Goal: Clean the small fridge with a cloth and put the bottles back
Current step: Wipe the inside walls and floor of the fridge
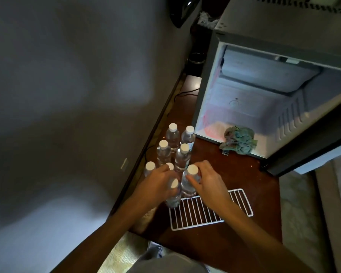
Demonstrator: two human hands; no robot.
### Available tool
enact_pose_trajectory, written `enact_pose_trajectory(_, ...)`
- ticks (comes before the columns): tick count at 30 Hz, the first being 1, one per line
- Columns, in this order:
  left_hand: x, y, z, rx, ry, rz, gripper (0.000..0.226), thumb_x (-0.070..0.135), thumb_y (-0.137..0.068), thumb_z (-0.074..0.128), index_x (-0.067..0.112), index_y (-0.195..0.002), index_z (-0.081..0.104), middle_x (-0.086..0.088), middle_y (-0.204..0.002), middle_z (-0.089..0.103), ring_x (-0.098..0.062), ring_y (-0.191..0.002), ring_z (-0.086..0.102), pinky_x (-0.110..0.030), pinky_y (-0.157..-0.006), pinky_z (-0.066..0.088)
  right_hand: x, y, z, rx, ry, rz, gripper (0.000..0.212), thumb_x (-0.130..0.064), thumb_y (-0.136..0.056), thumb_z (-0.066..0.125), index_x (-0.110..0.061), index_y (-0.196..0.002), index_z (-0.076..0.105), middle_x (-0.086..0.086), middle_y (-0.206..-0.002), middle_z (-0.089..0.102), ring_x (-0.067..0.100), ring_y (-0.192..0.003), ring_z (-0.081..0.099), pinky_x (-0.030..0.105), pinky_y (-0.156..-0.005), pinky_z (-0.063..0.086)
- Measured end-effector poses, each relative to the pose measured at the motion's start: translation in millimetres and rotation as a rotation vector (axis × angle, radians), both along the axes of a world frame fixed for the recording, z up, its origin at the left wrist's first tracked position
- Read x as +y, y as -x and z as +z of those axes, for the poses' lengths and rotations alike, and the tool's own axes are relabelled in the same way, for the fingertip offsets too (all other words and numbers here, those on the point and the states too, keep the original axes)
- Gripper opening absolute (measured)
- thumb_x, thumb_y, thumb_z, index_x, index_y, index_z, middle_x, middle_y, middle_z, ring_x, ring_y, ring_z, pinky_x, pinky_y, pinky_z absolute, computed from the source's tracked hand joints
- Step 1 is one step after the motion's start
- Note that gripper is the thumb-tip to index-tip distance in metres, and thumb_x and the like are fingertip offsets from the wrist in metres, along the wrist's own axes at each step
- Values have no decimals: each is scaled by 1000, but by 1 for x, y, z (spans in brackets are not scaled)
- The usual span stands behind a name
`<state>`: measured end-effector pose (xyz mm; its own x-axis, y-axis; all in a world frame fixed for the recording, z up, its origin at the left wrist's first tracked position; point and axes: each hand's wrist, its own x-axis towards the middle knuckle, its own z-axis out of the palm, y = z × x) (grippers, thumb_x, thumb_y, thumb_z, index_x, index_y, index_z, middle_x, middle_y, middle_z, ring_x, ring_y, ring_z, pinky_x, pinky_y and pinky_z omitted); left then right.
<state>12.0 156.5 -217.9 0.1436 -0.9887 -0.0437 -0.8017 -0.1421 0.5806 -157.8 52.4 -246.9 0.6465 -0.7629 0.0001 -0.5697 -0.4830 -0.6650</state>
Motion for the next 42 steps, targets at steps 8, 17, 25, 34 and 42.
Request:
enact_pose_trajectory(8,56,-33,-25,9,-121,117,26,25,-79,77,20,-104,70,4,-120,59,-14,-106,61,-29,-89,52,57,-32,-38,-51,-75,71,23,-38,-89,68,-25,-104,55,-14,-99,54,10,-86,59,30,-72,50)
enact_pose_trajectory(17,78,-55,-42,32,-126,216,23,26,-80,78,20,-99,67,14,-98,49,-7,-87,55,-9,-69,34,89,-58,-48,32,-182,75,24,-40,-92,64,-24,-106,55,-6,-104,62,13,-95,62,35,-83,53)
enact_pose_trajectory(25,74,-65,-51,-33,-142,160,28,28,-83,73,23,-108,61,9,-109,48,-13,-99,54,-22,-78,42,99,-61,-48,42,-132,111,20,-37,-95,60,-24,-107,51,-5,-107,57,11,-95,58,27,-82,49)
enact_pose_trajectory(34,70,-64,-49,1,-135,172,27,23,-83,71,22,-109,63,5,-117,51,-14,-113,43,-30,-93,44,88,-52,-54,38,-122,220,34,-42,-90,65,-24,-117,55,-8,-119,52,7,-107,54,27,-89,49)
enact_pose_trajectory(42,16,-22,7,-62,128,38,16,25,-90,66,21,-105,67,6,-111,58,-8,-104,50,-24,-85,42,47,-31,-27,-33,-11,225,40,-45,-93,53,-29,-130,50,-10,-122,52,6,-109,53,25,-88,49)
